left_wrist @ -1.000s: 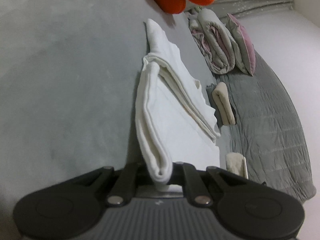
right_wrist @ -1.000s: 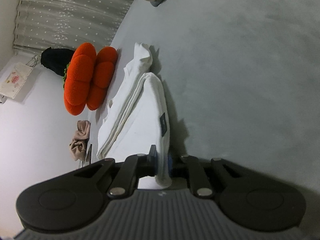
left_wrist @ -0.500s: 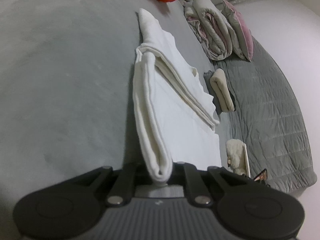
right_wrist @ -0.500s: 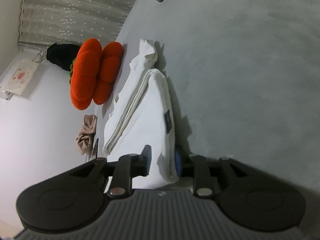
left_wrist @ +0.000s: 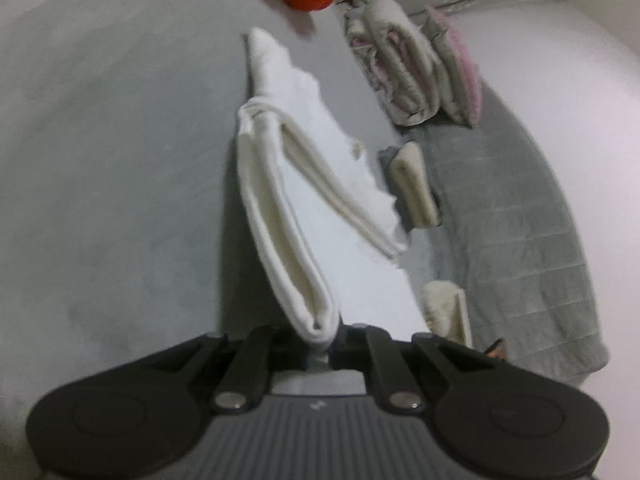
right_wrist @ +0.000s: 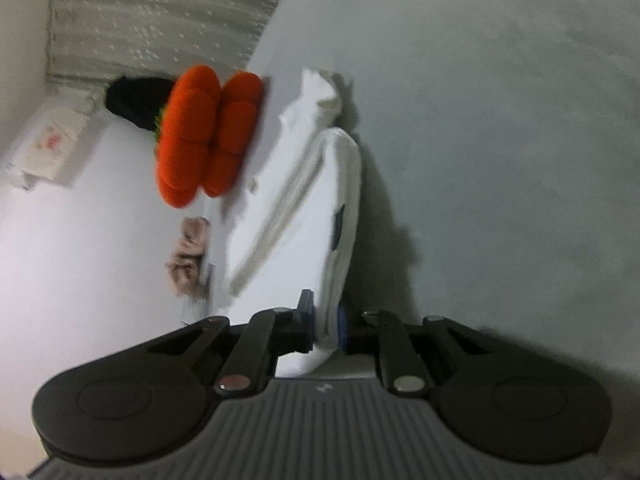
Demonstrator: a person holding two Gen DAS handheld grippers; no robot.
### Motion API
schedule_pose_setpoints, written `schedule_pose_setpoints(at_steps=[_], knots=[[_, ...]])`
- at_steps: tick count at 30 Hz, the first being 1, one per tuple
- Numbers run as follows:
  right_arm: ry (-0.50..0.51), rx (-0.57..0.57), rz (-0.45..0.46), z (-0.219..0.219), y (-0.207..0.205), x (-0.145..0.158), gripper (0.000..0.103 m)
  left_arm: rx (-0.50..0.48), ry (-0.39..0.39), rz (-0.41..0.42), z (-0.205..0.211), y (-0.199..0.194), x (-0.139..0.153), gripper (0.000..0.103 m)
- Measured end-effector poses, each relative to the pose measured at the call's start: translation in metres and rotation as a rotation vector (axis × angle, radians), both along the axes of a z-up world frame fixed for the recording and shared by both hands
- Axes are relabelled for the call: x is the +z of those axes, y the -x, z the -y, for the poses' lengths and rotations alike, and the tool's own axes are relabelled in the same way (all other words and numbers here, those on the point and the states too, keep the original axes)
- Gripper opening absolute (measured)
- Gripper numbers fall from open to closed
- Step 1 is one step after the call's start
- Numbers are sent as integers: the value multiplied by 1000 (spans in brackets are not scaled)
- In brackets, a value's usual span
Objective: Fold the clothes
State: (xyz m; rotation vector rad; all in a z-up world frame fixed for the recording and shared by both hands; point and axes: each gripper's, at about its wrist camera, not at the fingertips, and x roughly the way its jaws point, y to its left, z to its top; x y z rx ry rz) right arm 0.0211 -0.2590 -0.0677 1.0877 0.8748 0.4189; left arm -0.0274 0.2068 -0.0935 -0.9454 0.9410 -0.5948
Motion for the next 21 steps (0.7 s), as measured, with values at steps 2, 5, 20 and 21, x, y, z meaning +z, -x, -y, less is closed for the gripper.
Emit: schedule_pose_setpoints(at_steps=[2,5,20,21], knots=[[-31,-14,23,2,0,5,14,14,35,20,-1,0,3,7],[-64,-32,61,3,-4,13,14,44,88,51,-5,-1,8,6],[-234,-198,152,2,-55,34,14,268,284,142,-4,-42,30,6],[-236,-208,154,2,-59,35,14,282,291,142,-4,-47,30,6]])
